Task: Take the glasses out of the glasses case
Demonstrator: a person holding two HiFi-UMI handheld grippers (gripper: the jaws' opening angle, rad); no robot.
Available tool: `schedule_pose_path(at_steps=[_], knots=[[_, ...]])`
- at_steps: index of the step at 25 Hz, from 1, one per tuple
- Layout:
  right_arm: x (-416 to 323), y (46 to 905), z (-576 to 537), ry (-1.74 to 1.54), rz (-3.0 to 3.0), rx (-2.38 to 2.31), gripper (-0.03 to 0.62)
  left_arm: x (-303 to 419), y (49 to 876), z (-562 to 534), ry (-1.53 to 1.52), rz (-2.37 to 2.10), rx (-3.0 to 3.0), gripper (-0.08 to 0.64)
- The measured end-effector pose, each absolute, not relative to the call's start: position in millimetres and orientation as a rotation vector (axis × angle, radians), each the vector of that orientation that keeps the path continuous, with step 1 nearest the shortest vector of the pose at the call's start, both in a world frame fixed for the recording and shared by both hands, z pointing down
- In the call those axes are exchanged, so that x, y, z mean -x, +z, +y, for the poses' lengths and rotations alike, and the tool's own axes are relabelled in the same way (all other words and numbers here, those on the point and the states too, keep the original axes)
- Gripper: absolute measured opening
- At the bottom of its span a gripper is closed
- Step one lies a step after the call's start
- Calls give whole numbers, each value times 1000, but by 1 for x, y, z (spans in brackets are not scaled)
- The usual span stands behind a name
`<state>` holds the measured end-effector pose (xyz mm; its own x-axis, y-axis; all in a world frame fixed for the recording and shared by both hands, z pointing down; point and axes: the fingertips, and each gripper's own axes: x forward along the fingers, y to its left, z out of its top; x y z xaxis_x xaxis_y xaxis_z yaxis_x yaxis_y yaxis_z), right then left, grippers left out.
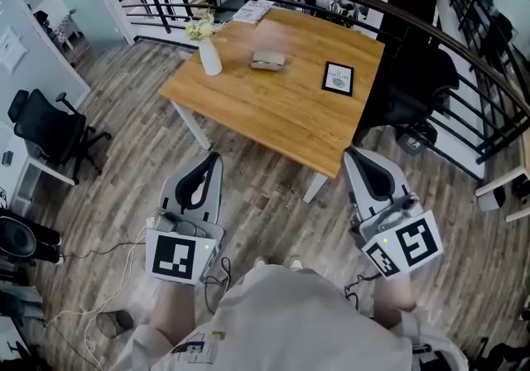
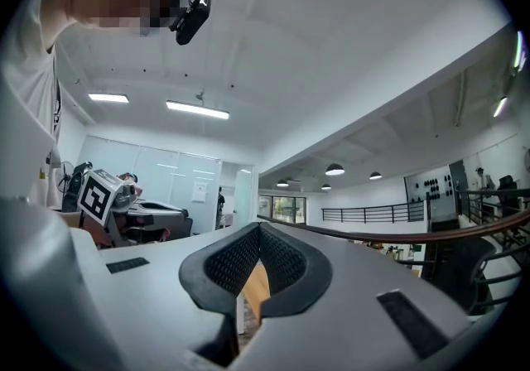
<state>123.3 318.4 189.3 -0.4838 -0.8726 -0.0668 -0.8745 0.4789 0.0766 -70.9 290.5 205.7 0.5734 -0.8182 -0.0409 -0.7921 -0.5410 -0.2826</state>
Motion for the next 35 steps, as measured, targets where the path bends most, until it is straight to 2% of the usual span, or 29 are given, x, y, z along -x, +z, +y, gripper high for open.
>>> schedule_pose_path(at_steps=[5, 6, 7, 8, 20, 35], knots=[[-143, 182, 319, 127, 2606, 1550, 32, 58, 209, 290, -150, 1349, 2530, 17], [-149, 181, 319, 126, 2595, 1542, 69, 53, 209, 291, -152, 1347, 2527, 17], [-154, 182, 320, 129, 2597, 1540, 166, 48, 209, 292, -151, 1345, 2524, 17], [-158, 184, 319, 133, 2605, 1542, 228, 43, 210, 293, -149, 1346, 2522, 17], [-201, 201, 322, 145, 2672, 1509, 231, -7, 214, 297, -143, 1361, 2501, 17], [-220, 249, 282, 77, 2692, 1492, 230, -23, 254, 254, -192, 1385, 2514, 17]])
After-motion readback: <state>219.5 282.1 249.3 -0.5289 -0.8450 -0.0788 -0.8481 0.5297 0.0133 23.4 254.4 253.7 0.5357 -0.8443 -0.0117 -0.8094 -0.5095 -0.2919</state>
